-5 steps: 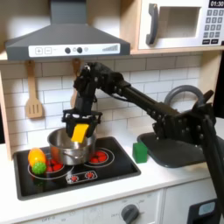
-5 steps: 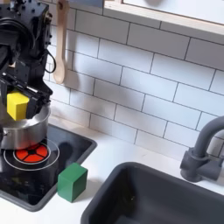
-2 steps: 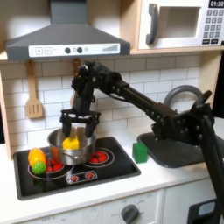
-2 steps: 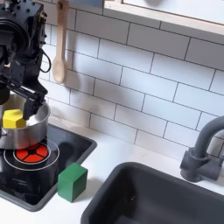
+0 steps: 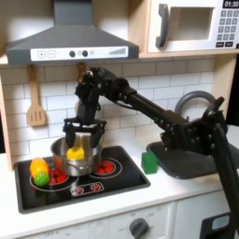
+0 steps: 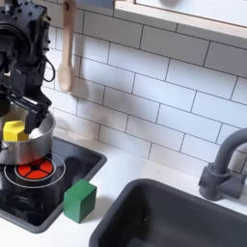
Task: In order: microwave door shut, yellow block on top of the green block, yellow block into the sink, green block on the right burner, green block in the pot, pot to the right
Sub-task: 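Put the yellow block on top of the green block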
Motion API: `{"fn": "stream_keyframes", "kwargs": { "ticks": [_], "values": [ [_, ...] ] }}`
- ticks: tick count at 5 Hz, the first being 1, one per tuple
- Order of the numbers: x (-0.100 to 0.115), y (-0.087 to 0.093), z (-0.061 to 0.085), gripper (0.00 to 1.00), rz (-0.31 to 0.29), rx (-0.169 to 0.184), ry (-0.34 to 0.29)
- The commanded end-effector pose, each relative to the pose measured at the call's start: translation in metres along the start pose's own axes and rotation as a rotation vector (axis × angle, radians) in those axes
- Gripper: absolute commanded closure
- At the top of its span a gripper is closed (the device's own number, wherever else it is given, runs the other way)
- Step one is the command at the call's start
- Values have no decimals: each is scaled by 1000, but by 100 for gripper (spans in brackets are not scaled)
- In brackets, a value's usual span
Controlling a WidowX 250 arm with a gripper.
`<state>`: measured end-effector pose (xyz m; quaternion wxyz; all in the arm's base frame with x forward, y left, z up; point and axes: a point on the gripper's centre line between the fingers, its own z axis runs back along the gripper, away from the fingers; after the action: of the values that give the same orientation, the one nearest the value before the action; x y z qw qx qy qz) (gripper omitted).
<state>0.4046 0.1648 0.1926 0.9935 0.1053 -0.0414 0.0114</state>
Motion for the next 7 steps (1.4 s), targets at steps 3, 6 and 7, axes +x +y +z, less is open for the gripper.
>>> {"fn": "stream_keyframes", "kwargs": {
  "ticks": [3, 6, 7],
  "values": [
    [1, -6, -12, 0, -6, -33, 23],
    [-2, 1, -21, 0, -3, 15, 45],
    [0, 2, -21, 0, -14, 20, 44]
  ]
}}
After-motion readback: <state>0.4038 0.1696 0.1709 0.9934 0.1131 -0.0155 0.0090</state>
